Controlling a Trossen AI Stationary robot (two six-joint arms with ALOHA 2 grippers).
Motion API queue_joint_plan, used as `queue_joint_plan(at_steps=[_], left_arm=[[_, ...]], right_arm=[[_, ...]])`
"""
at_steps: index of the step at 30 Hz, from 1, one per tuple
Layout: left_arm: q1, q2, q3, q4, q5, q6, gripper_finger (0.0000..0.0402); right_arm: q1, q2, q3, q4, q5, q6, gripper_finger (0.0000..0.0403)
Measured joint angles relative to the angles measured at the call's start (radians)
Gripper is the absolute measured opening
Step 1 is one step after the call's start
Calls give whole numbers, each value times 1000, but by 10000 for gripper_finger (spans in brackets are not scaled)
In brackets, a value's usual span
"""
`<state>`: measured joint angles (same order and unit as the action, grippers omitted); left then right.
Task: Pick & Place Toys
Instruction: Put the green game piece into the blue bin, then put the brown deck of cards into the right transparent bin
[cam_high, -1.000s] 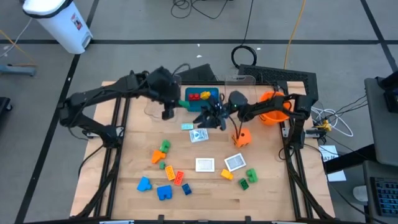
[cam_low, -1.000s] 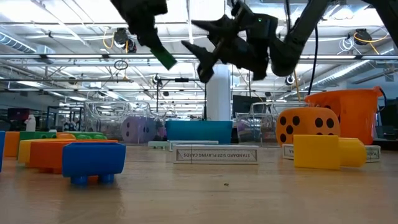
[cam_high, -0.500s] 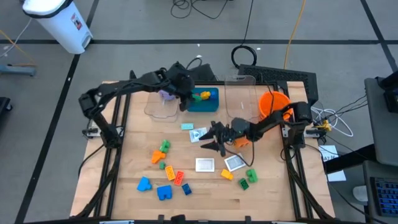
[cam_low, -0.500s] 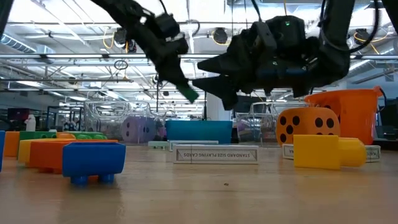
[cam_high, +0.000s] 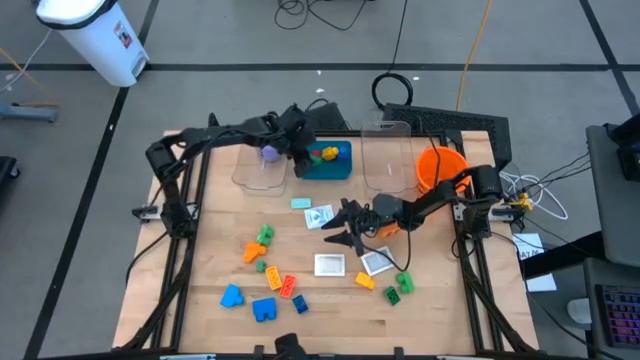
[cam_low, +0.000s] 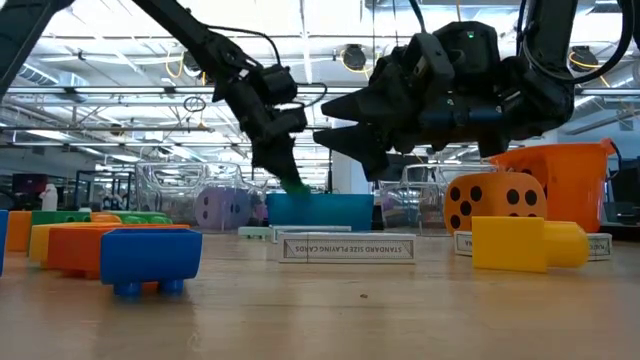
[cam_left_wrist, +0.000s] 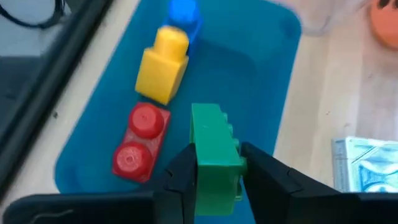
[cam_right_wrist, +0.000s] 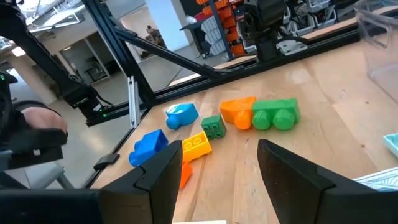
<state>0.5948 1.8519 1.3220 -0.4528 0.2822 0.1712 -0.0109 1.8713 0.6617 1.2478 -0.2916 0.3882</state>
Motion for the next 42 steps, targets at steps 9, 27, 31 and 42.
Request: queue_joint_plan(at_steps=[9,27,31,42], left_arm=[[-7,41,0,-6,-23,-1,114],[-6,-30,75,-51,-157,-11,259],[-8,-120,130,-95,-160,-10,260],[-14,-483,128,-200,-82,19,230]], right_arm=[[0,0,0,-36,1,4,201],[0,0,0,-63,2,-12,201],[0,0,0,-79,5,-19,201],[14,0,0,-80,7,-20,201]])
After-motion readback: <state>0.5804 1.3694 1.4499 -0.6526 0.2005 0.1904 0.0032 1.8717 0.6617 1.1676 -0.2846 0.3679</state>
